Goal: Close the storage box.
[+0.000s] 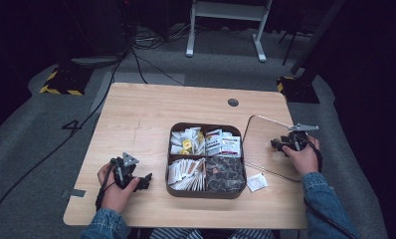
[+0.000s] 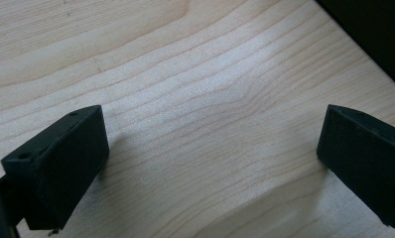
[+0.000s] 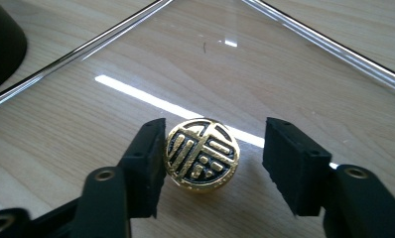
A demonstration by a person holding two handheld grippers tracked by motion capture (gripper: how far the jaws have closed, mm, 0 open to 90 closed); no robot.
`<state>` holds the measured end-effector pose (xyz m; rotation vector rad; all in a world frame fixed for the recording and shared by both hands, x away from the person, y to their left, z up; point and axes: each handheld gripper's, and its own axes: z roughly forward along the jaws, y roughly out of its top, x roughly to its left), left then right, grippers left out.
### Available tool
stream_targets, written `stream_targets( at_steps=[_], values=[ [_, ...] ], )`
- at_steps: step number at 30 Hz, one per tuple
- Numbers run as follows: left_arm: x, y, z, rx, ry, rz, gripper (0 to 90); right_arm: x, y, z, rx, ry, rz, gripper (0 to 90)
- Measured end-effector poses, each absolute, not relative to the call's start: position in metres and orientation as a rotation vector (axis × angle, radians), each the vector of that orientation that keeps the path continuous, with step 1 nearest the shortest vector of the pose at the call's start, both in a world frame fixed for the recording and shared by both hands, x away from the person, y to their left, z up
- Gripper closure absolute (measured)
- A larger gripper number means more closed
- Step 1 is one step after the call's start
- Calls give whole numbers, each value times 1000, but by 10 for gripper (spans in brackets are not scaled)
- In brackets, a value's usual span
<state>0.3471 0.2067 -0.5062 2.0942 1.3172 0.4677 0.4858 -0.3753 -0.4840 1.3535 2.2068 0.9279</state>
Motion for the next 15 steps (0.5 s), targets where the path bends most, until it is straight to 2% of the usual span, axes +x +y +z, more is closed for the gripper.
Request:
stream_targets(
  at_steps=[4, 15],
  values=[
    [347, 207, -506, 2094, 1317, 468, 1, 485, -372, -487, 1325, 2244, 936, 578],
    [347, 207, -506, 2094, 1317, 468, 1, 484, -371, -488, 1322, 2244, 944, 589]
  ],
)
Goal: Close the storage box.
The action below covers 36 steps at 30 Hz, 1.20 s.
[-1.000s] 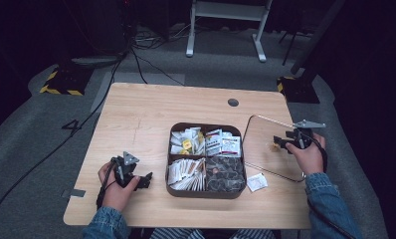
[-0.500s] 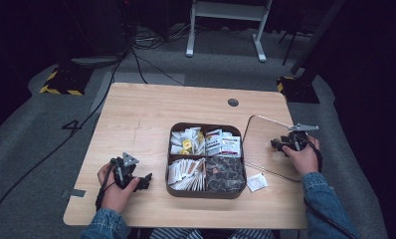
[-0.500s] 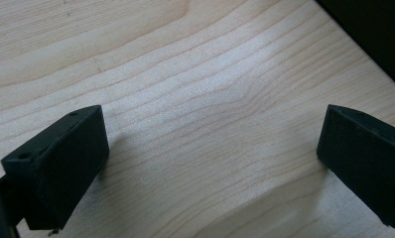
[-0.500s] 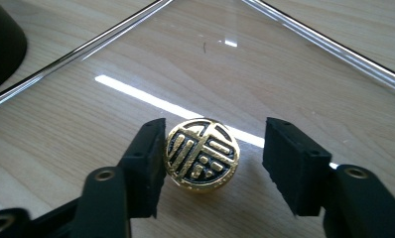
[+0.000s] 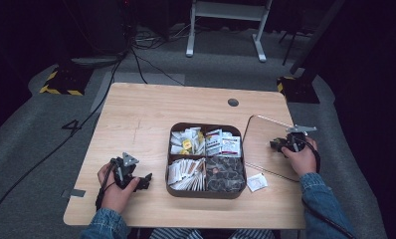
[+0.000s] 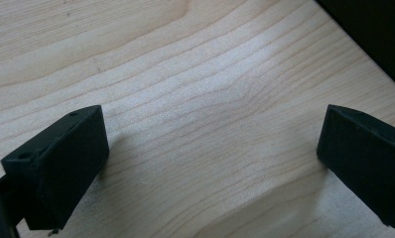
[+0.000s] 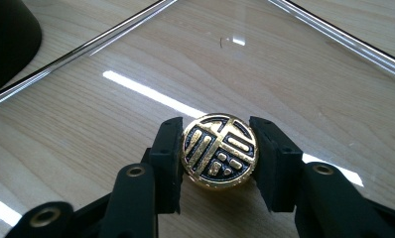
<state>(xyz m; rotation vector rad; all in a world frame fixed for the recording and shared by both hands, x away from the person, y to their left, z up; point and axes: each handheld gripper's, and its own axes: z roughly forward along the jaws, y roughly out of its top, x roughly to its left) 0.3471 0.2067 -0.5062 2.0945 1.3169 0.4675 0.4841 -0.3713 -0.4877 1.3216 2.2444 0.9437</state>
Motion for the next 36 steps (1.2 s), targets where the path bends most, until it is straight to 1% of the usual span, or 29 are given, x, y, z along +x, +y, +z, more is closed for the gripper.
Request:
stream_targets(
  at_steps=[5, 24, 31, 36],
  values=[
    [347, 207, -506, 2094, 1317, 467, 1, 484, -372, -481, 1317, 2237, 966, 590],
    [347, 207, -506, 2094, 1317, 467, 1, 484, -378, -423, 1261, 2183, 1040, 590],
    [347, 207, -506, 2095, 1316, 467, 1, 481, -373, -408, 1242, 2179, 1055, 590],
    [347, 207, -506, 2095, 1317, 467, 0, 476, -361, -396, 1211, 2184, 1068, 590]
  ],
)
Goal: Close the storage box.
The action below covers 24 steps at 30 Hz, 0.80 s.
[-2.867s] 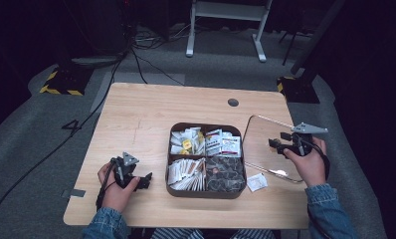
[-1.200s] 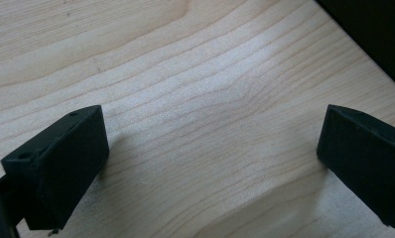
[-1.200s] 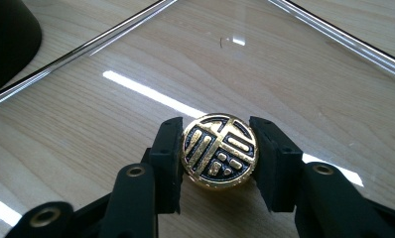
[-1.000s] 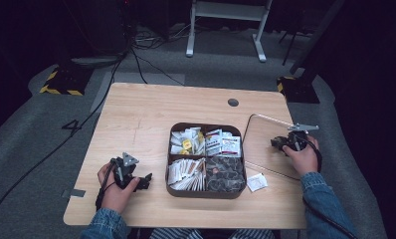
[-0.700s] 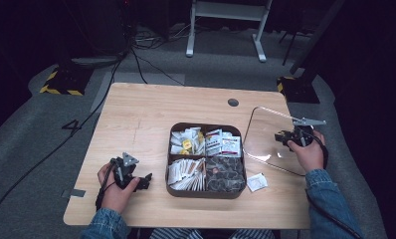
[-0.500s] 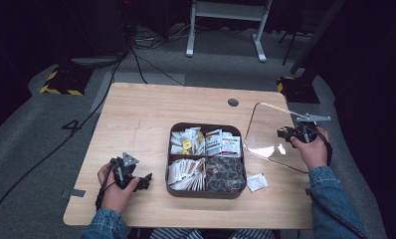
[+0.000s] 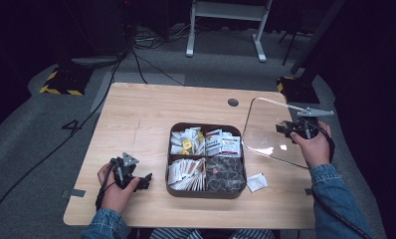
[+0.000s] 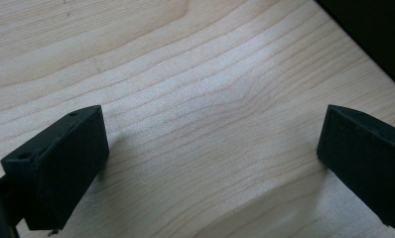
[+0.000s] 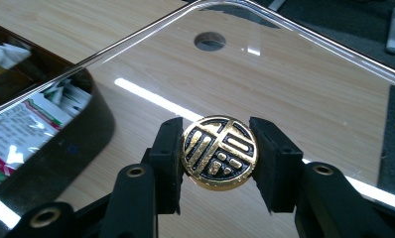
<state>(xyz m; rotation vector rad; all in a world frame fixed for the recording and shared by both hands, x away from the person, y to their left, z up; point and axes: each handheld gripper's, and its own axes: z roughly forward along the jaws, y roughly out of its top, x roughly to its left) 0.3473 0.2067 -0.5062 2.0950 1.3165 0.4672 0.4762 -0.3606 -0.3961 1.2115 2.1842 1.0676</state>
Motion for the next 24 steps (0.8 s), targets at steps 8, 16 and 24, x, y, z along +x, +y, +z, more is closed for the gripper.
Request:
stream_targets(
  at_steps=[8, 16, 24],
  values=[
    [347, 207, -506, 2094, 1317, 467, 0, 467, -322, -379, 1166, 2222, 1141, 590],
    [347, 207, -506, 2093, 1318, 467, 0, 453, -281, -360, 1093, 2271, 1200, 590],
    [347, 207, -506, 2093, 1319, 467, 0, 442, -249, -352, 1041, 2318, 1223, 591]
  ],
)
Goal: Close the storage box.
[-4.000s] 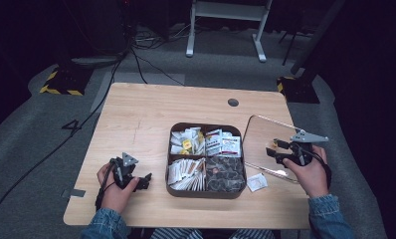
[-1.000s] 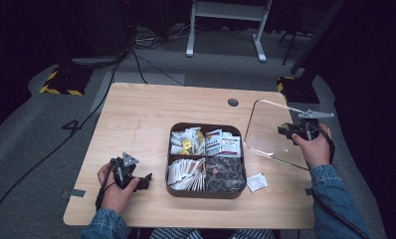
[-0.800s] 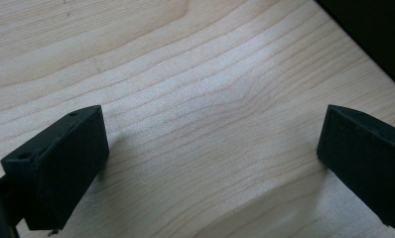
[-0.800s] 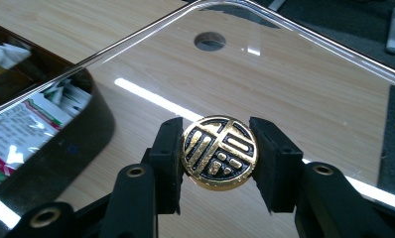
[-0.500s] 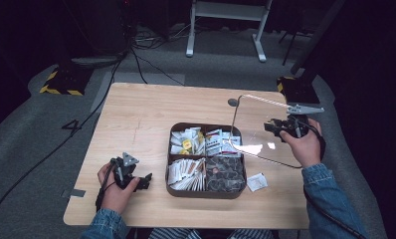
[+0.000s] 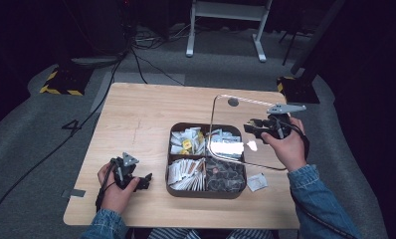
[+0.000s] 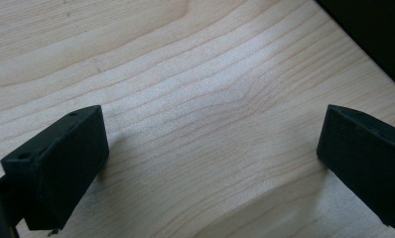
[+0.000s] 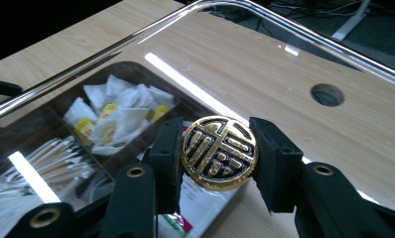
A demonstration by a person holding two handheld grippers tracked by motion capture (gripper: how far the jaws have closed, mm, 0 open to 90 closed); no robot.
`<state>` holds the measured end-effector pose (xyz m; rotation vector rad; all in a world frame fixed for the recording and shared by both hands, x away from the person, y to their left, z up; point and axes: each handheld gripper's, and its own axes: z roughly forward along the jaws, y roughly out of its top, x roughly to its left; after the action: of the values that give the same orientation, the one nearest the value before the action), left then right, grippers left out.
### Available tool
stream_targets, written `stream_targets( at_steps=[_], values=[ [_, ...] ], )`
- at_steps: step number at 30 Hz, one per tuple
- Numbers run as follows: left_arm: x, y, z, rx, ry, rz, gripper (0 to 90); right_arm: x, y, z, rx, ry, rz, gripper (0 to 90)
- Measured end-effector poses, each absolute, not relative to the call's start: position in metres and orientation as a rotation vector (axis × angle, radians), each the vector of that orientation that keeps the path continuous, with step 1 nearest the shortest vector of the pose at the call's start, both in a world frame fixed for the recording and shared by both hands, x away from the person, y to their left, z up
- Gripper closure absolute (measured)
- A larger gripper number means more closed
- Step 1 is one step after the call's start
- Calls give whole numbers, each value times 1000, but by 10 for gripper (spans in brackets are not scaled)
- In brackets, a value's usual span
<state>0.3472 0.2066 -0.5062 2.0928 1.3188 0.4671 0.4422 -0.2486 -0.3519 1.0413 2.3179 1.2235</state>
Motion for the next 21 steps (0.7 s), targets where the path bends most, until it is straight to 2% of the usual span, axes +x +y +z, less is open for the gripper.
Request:
stream_targets(
  at_steps=[21],
  values=[
    [347, 207, -506, 2095, 1316, 467, 0, 418, -182, -363, 935, 2424, 1274, 590]
  ],
)
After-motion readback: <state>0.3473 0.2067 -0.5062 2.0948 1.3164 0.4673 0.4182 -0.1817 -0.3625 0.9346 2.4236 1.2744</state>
